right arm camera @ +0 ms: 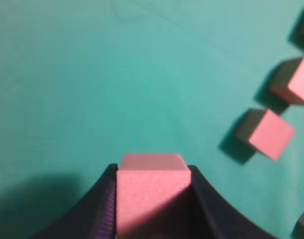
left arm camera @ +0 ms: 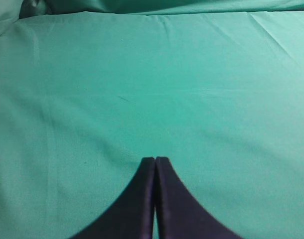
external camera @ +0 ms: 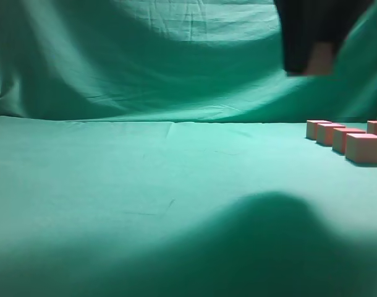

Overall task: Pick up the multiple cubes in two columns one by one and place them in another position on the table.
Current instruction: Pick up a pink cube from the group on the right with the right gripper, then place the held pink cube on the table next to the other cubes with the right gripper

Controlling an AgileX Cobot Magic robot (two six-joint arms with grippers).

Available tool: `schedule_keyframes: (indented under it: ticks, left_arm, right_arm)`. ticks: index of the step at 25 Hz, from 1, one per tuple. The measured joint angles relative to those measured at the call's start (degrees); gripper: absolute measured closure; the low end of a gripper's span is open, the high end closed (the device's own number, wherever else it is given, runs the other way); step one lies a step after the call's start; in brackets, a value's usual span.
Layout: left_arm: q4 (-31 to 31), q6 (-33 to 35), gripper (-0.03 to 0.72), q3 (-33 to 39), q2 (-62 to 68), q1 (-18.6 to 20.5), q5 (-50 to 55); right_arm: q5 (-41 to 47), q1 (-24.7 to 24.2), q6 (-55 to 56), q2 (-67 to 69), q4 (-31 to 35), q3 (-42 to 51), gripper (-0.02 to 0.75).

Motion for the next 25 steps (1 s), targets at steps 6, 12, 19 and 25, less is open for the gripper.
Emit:
schedule_keyframes:
  ticks: [6,12,19,25]
  left_arm:
    - [0.0,0.0,0.688,0.0,0.0,0.0,0.0]
    - [0.0,0.0,0.688,0.0,0.0,0.0,0.0]
    - [0.0,0.0,0.688,0.0,0.0,0.0,0.0]
    - [0.0,0.0,0.688,0.0,0.0,0.0,0.0]
  right_arm:
    - [2.9,0.7,-7.2,5.2,1.5,-10.8,0.471]
    - [4.8,0.5,-17.8,16.2,2.5,-18.9,0.471]
    - [5.1,-1.5,-20.8,25.5,3.8,-25.2,0.471]
    - [2.9,-5.8,-22.8,28.3,10.2,-27.6,0.471]
